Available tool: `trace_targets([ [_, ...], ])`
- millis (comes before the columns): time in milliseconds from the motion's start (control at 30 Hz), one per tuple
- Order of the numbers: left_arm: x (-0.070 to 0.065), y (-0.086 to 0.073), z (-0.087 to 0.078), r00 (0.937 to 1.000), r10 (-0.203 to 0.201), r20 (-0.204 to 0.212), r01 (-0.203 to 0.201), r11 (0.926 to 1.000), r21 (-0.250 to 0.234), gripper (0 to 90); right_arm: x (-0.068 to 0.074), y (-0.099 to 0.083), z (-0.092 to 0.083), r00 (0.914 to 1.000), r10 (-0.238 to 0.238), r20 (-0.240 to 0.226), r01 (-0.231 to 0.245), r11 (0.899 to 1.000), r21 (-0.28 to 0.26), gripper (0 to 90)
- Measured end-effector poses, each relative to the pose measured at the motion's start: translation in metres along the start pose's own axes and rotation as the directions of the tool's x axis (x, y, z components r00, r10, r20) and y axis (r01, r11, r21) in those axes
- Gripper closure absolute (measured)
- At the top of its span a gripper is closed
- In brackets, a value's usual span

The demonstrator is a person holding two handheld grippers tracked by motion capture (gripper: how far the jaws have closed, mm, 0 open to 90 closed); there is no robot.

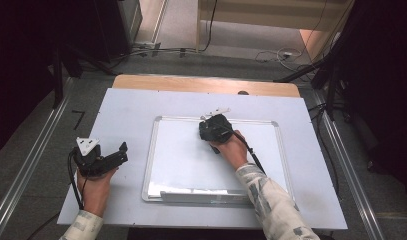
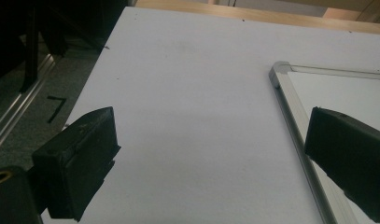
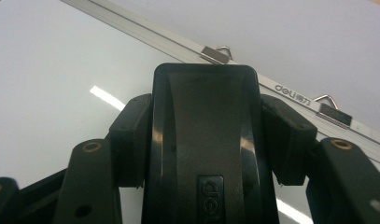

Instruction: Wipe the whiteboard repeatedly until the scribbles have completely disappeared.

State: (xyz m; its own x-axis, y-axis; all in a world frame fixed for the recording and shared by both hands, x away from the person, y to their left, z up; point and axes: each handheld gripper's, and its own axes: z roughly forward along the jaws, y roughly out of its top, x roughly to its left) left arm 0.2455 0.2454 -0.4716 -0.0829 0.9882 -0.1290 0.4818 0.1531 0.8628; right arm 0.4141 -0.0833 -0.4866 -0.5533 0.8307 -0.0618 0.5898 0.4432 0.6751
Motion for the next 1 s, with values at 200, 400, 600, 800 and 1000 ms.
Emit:
trace_targets([
  [200,0.0,0.0,0.0,1.0,0.001,-0.001,-0.001,1.0,0.002,3.2,-0.011,-0.004,-0.003,0.9998,0.013,0.012,-0.013,1.0,0.002,38.9],
  [400,0.0,0.0,0.0,1.0,0.0,-0.002,0.0,1.0,0.001,3.2,-0.021,-0.008,-0.006,0.9991,0.033,0.025,-0.033,0.999,0.002,38.9],
  [600,0.0,0.0,0.0,1.0,-0.001,-0.002,0.001,1.0,0.001,3.2,-0.03,-0.012,-0.009,0.9982,0.048,0.038,-0.048,0.999,0.001,38.8],
  [800,0.0,0.0,0.0,1.0,-0.001,-0.004,0.001,1.0,0.0,3.2,-0.04,-0.017,-0.013,0.9969,0.063,0.047,-0.063,0.998,0.001,38.8],
  [1000,0.0,0.0,0.0,1.0,0.003,-0.003,-0.003,1.0,0.002,3.2,-0.049,-0.022,-0.017,0.9952,0.077,0.06,-0.077,0.997,0.002,38.8],
])
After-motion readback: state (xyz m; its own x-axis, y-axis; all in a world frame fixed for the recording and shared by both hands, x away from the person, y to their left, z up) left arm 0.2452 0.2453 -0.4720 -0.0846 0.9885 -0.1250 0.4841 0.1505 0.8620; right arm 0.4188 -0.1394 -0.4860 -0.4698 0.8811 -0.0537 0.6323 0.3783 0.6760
